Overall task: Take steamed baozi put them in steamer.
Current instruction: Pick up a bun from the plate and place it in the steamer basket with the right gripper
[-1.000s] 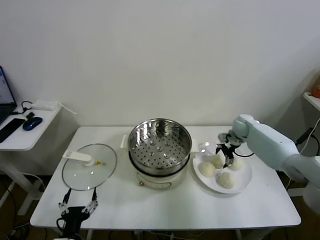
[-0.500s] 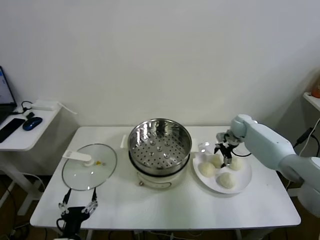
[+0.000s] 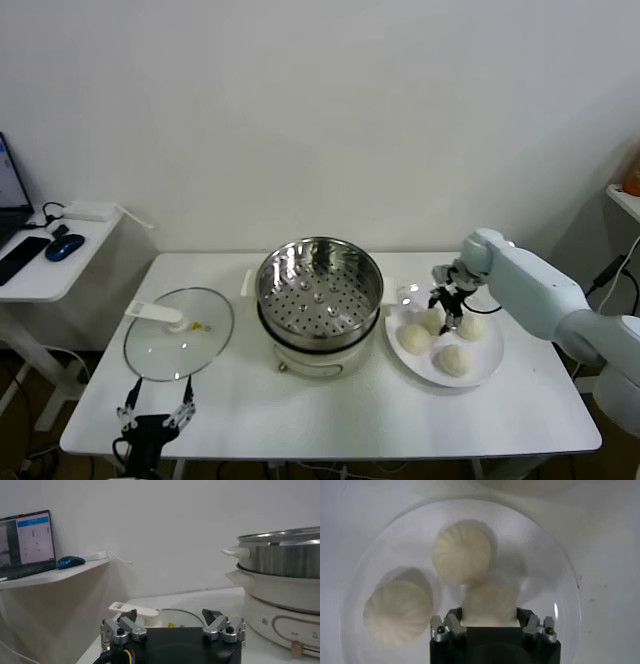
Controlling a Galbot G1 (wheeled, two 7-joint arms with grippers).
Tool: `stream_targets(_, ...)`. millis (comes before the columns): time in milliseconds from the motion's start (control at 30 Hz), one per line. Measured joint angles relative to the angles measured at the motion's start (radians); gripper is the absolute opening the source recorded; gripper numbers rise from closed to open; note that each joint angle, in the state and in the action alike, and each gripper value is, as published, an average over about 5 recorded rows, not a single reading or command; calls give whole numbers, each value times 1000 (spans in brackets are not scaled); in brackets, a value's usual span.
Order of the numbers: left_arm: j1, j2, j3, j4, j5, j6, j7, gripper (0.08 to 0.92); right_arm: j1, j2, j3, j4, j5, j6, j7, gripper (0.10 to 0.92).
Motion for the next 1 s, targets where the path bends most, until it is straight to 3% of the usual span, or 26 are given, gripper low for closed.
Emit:
stream_targets(533, 4, -1, -7, 0, -8, -3, -2, 823, 103, -55, -55, 93, 29, 40, -26, 687)
stream_targets(1000, 4, -3, 9, 0, 1, -6, -2, 823, 401, -95, -204, 416, -12, 199, -44, 687)
